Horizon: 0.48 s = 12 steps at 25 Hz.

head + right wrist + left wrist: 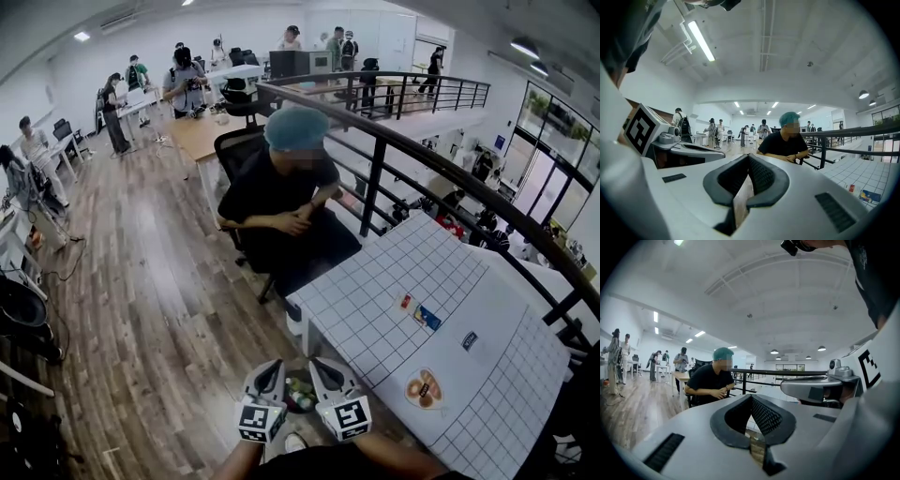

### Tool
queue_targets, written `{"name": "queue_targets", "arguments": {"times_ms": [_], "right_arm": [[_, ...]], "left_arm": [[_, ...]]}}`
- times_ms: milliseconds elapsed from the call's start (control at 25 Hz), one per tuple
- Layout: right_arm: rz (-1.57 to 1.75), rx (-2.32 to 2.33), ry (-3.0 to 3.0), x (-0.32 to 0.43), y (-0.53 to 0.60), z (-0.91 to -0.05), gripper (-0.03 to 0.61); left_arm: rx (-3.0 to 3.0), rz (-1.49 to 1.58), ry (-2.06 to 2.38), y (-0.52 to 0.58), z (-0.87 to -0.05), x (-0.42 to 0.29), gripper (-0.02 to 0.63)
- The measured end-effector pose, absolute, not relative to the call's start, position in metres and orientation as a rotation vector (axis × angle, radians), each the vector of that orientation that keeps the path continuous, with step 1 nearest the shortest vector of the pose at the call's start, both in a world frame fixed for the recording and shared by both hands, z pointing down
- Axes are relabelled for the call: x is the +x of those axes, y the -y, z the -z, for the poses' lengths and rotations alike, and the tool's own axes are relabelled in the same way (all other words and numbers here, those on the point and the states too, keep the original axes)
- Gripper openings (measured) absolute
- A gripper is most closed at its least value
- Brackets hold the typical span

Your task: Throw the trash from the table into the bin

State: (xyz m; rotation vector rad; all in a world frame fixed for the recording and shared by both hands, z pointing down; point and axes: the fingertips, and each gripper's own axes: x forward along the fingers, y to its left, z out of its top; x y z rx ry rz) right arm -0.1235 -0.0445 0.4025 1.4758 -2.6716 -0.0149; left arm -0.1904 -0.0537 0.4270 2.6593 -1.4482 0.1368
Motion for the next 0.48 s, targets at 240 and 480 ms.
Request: {"name": "queue_targets", "arguments": {"times_ms": [240, 480], "right_arm": [[0.013, 1.492, 2.659, -0.1295, 0.0447, -0.4054, 0.025], [0.023, 1.581, 2.604, -0.1256, 0.0434, -0.4053, 0.025]], "left_arm": [[2.689, -0.135, 1.430, 0.0502, -0.4270, -0.1945, 0.021], [2.718, -0.153, 1.374, 0.0500, -0.4287, -0.1961, 0.021]]}}
